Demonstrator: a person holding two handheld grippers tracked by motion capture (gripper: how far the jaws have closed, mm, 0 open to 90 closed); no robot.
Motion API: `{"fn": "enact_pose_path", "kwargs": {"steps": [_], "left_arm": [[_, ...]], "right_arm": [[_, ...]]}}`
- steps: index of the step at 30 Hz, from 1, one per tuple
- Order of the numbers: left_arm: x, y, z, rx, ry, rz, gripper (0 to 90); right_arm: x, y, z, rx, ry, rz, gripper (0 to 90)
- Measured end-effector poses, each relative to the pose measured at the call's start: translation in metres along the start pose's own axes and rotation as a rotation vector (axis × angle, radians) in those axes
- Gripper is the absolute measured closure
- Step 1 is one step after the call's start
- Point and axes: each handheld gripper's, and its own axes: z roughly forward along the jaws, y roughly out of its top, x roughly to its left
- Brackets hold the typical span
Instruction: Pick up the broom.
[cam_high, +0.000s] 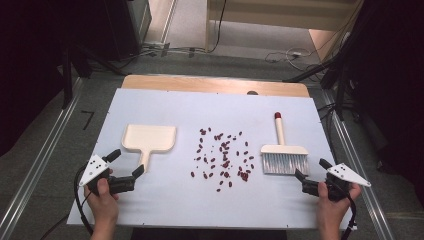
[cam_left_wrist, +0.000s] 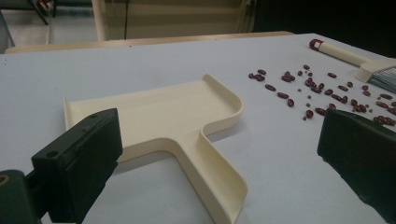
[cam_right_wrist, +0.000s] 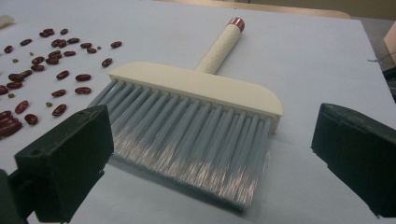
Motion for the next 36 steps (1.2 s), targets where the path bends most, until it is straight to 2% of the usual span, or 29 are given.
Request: {"fn": "enact_pose_path", "kwargs": {"steps": [3,8,11,13,16,18,22,25,31,36], "left_arm": [[-0.001,0.000,0.000,0.004,0.001,0.014,0.0],[-0.001,0.000,0.001,0.008,-0.005,0.014,0.0],[-0.002,0.000,0.001,0.010,-0.006,0.024,0.0],[-0.003,0.000,0.000,-0.005,-0.012,0.025,0.9],[-0.002,-0.001,-0.003,-0.022,-0.015,0.018,0.9],[-0.002,-0.001,-0.002,-0.018,-0.014,0.020,0.9],[-0.003,0.000,0.000,-0.004,-0.018,0.033,0.9],[-0.005,0.000,0.000,-0.002,-0.013,0.040,0.9],[-0.005,0.000,0.001,-0.001,-0.018,0.040,0.9],[-0.005,0.000,0.002,0.006,-0.018,0.035,0.9]], "right_arm": [[0.002,0.003,-0.002,-0.005,-0.002,-0.003,0.0],[0.005,0.011,-0.004,-0.001,-0.004,-0.012,0.0],[0.006,0.020,-0.006,0.007,-0.004,-0.005,0.0],[0.005,0.029,-0.005,0.032,0.002,0.014,0.0],[0.005,0.035,-0.004,0.037,0.020,0.019,0.0],[0.006,0.046,0.000,0.059,0.025,0.000,0.0],[0.007,0.058,0.003,0.064,0.033,-0.007,0.0],[0.008,0.072,0.011,0.079,0.044,-0.018,0.0],[0.011,0.084,0.023,0.120,0.045,-0.042,0.0],[0.015,0.092,0.045,0.191,0.058,-0.066,0.0]]}}
